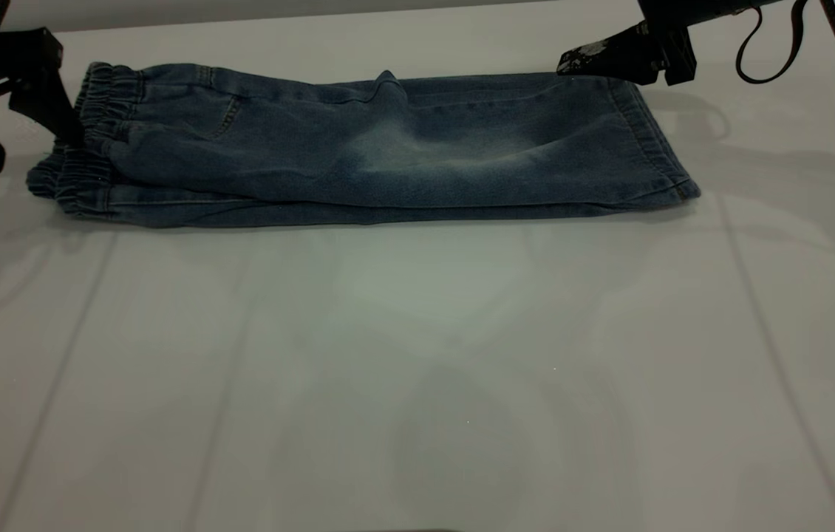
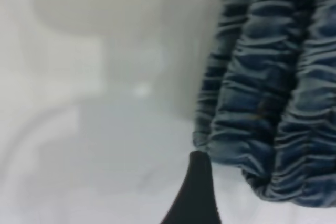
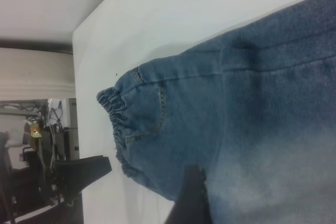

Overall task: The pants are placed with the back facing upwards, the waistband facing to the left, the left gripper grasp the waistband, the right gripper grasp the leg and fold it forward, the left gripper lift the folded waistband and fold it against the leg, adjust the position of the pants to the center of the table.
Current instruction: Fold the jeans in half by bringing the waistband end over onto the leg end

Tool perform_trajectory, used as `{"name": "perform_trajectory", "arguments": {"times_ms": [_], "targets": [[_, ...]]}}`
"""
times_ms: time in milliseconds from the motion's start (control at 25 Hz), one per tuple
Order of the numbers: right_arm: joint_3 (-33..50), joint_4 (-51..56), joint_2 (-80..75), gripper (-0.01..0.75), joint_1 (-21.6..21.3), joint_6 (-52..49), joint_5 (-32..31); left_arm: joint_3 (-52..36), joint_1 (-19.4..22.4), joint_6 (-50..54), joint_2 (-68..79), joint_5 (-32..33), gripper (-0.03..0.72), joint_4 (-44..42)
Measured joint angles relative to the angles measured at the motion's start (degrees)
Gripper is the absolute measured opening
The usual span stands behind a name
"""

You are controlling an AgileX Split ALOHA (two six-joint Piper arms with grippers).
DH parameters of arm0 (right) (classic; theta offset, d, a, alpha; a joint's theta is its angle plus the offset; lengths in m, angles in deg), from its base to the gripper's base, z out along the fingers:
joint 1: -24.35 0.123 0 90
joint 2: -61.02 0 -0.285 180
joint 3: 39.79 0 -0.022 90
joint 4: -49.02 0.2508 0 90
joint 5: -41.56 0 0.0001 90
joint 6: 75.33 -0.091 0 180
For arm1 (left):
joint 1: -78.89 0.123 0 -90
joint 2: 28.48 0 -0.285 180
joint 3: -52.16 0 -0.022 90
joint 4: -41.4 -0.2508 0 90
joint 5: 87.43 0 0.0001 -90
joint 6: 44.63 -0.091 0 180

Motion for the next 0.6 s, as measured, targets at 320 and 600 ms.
{"name": "perform_trajectory", "arguments": {"times_ms": [320,600], "targets": [[0.0,-0.14,0.0,0.561,0.0,-0.05,-0.02,0.04,-0.3,-1.99,6.86,-3.45,0.587,6.03],[0.0,-1.24,0.0,0.561,0.0,-0.77,-0.14,0.51,-2.56,-4.91,8.3,-8.55,0.52,10.98]]}}
